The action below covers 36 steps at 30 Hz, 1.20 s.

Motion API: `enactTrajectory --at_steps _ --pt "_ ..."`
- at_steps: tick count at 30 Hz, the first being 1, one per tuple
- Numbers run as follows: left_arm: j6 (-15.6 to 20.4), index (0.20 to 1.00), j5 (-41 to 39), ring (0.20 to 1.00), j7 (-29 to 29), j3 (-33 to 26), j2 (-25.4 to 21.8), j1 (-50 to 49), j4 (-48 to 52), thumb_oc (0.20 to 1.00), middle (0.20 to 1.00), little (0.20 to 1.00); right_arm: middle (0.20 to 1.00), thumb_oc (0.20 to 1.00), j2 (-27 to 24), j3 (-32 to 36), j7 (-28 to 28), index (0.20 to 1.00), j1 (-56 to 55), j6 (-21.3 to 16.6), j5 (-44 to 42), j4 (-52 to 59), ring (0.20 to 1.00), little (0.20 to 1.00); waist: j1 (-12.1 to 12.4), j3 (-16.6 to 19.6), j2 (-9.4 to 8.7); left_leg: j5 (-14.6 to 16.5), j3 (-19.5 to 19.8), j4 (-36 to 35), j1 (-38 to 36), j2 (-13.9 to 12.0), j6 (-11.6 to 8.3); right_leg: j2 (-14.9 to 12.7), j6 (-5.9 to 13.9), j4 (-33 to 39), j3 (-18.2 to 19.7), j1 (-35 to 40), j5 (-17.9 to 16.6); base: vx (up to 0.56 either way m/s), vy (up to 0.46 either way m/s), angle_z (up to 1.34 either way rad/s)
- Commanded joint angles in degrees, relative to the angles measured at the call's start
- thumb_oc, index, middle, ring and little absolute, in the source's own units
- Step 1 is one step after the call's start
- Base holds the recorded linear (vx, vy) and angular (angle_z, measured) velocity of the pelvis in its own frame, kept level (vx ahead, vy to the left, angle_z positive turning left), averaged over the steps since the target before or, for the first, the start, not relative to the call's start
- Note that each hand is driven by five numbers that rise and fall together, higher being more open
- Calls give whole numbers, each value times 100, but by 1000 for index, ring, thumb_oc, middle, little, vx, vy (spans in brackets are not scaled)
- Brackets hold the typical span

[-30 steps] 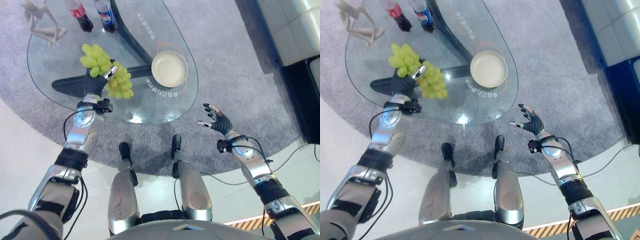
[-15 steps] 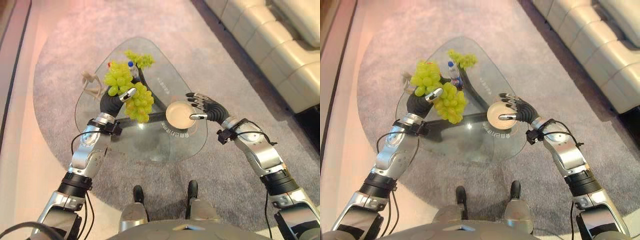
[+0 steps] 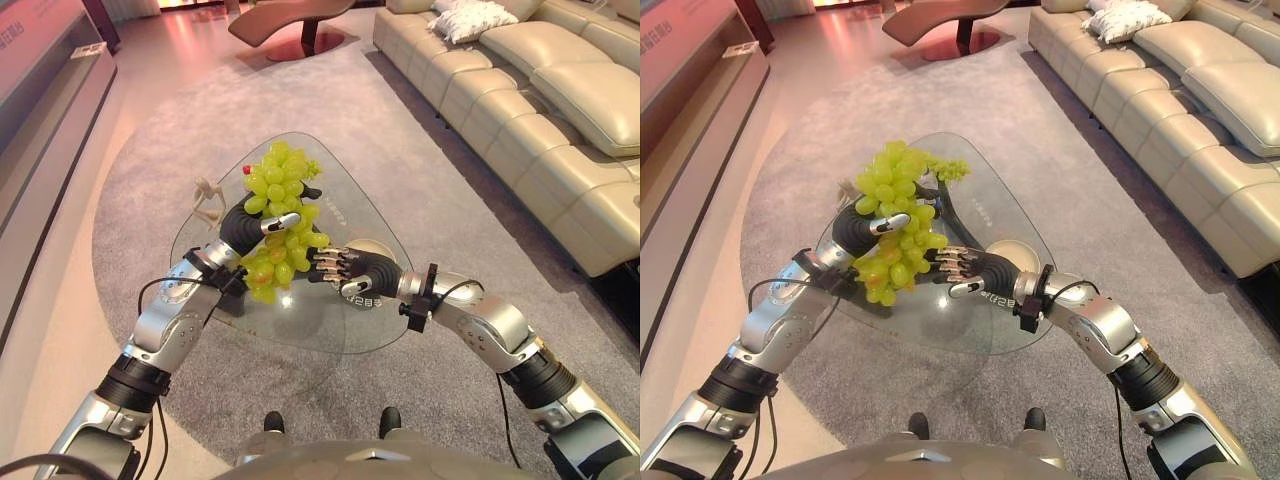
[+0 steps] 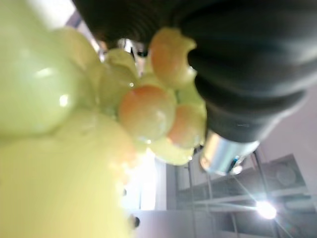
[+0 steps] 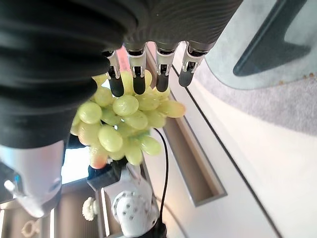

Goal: Pick up fruits into the plate

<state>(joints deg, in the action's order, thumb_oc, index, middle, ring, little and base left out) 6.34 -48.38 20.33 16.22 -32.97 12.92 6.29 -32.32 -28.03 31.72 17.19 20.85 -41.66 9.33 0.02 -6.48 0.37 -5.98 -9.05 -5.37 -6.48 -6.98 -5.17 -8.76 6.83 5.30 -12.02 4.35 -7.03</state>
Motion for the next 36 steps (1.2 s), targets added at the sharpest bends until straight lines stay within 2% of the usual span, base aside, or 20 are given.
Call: enactTrajectory --at_steps 1,11,17,22,27,32,36 --pt "300 200 -326 200 112 266 -45 408 327 200 200 200 1000 1000 314 -190 83 1000 282 -208 -431 574 1000 1000 47 130 -96 737 5 168 -93 -15 -92 -130 88 -299 -256 410 794 0 0 0" --pt "361 200 -204 200 5 476 144 485 338 200 200 200 1000 1000 569 -323 -288 1000 401 -264 -626 605 1000 1000 17 195 -86 771 -52 148 -144 -24 -75 -164 116 -243 -202 418 749 -2 1 0" --pt "432 200 -239 200 -227 207 159 341 314 200 200 200 1000 1000 500 -156 -383 1000 293 -364 -445 617 1000 1000 23 213 -88 779 -46 145 -172 -24 -74 -177 120 -236 -212 442 746 0 0 0" --pt "519 200 -221 200 -435 -91 158 191 218 200 200 200 1000 1000 310 99 9 1000 178 -444 -172 647 1000 1000 45 236 -107 777 -28 139 -163 -18 -80 -182 123 -223 -251 455 740 0 0 0" --pt "603 200 -252 200 -571 -362 147 142 33 200 200 200 1000 1000 27 438 262 1000 187 -623 -313 587 1000 1000 78 263 -161 776 3 137 -137 -15 -91 -175 121 -201 -307 468 734 9 -7 -3" --pt "714 200 -265 200 -645 -613 199 75 -104 200 200 200 1000 1000 -97 782 527 1000 154 -614 -409 530 1000 1000 85 269 -199 784 24 139 -128 -15 -94 -165 114 -205 -327 470 746 0 0 0" --pt "787 200 -271 200 -717 -849 229 4 -126 200 200 200 1000 1000 -317 1103 894 1000 -28 -682 -173 481 1000 1000 80 288 -236 780 60 134 -106 -15 -92 -140 99 -247 -324 469 790 0 0 0"
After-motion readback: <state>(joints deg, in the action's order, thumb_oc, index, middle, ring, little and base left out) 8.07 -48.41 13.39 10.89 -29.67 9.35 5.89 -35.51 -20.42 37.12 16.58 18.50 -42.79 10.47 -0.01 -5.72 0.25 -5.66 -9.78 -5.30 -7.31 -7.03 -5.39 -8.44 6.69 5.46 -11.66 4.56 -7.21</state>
